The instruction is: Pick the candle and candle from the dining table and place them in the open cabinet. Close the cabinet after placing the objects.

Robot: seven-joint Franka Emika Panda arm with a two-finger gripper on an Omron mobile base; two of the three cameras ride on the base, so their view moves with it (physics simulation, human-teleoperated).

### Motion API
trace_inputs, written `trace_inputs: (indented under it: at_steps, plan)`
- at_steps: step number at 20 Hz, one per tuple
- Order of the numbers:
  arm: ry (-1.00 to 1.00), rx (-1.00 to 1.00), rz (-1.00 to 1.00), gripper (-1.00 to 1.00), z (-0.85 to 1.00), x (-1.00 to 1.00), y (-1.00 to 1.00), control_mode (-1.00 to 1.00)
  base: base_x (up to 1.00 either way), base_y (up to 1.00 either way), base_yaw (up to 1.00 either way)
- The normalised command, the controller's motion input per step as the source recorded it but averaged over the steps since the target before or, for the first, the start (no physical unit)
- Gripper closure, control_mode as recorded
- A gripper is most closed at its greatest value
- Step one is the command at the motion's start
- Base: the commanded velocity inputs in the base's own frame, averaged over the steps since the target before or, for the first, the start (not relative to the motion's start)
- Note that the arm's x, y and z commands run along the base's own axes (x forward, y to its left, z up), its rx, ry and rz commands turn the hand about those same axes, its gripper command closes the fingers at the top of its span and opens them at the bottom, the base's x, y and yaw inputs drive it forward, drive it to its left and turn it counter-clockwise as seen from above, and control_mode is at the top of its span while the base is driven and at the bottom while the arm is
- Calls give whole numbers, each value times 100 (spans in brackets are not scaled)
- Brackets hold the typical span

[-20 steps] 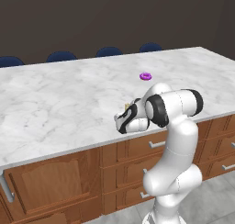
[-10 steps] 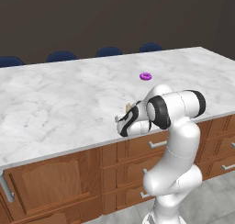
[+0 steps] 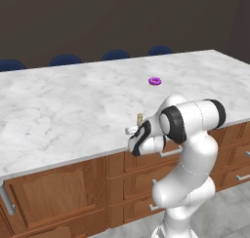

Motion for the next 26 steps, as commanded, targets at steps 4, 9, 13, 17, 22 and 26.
trace_inputs:
  at_steps: [4,9,13,17,22,26]
  plan:
    - [-10,-2,0,100,27,-16,-8,-100,0,0,0]
    - [-5,0,0,100,17,-8,-18,-100,0,0,0]
    - [-1,0,0,100,12,-5,-27,-100,0,0,0]
    - [0,0,0,100,6,-6,-33,-100,0,0,0]
    - [0,0,0,100,4,-11,-37,-100,0,0,0]
    - [0,0,0,100,1,-26,-24,-100,0,0,0]
